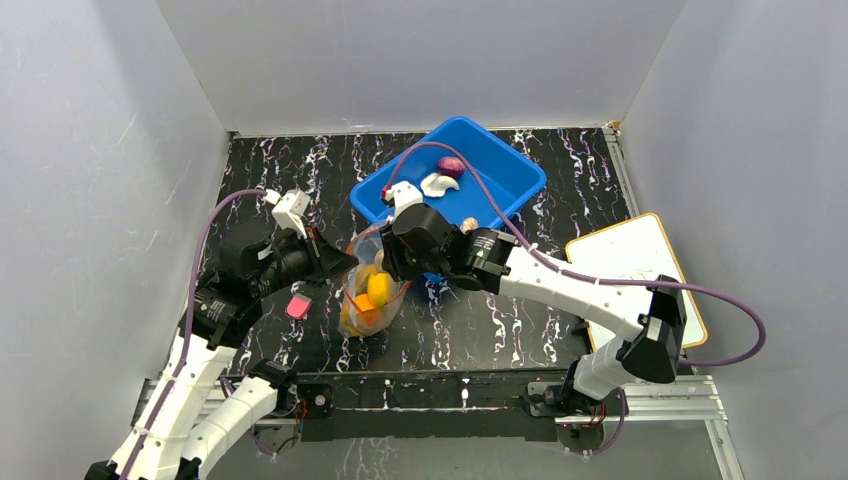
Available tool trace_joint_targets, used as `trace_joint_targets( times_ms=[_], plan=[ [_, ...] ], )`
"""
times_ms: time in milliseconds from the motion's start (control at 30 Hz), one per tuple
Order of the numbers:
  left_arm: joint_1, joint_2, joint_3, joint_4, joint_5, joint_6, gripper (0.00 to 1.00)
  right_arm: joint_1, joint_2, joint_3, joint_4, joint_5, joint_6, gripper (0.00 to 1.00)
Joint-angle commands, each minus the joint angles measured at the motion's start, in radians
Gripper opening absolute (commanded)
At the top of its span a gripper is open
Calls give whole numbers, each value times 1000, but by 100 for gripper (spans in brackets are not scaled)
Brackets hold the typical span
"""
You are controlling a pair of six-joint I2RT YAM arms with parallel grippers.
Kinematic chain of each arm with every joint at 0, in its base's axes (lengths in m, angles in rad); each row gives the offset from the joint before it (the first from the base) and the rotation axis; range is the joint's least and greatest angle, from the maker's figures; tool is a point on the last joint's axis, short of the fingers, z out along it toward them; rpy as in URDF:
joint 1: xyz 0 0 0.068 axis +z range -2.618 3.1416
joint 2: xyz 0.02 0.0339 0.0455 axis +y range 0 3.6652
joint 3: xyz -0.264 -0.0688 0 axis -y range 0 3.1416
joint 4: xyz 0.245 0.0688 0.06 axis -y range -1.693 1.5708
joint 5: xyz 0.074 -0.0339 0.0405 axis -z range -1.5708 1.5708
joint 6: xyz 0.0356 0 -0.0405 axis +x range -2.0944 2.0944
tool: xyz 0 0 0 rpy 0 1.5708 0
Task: Place the food in the zip-top bag and seal the zipper
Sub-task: Place the fake vegetable in the zipper food storage bag.
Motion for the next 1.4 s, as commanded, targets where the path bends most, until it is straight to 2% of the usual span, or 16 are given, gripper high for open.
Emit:
trace_joint_targets(
  times_ms=[0, 133, 333, 467, 700, 900, 1067, 1367],
  plan=[
    [-1, -20, 25, 32, 46, -17, 0, 2, 9, 22, -79, 280, 16, 20],
    [-1, -30, 10, 58, 55, -38, 0, 9, 38, 25, -103, 313, 33, 23],
    [-1, -27, -6, 64, 58, -42, 0, 11, 33, 5, 44, 114, 52, 26],
    [-1, -33, -19, 71, 55, -42, 0, 12, 49, 13, 69, 106, 63, 28],
    [-1, -32, -22, 65, 47, -44, 0, 13, 50, 50, 78, 78, 20, 49],
    [-1, -26, -26, 51, 26, -25, 0, 13, 26, 86, 58, 75, -70, 58],
    [-1, -16, -15, 4, 1, 12, 0, 13, 0, 141, 79, 50, -131, 62],
    [0, -36, -43, 22, 0, 0, 0, 12, 43, 243, 36, 26, -116, 60]
  ],
)
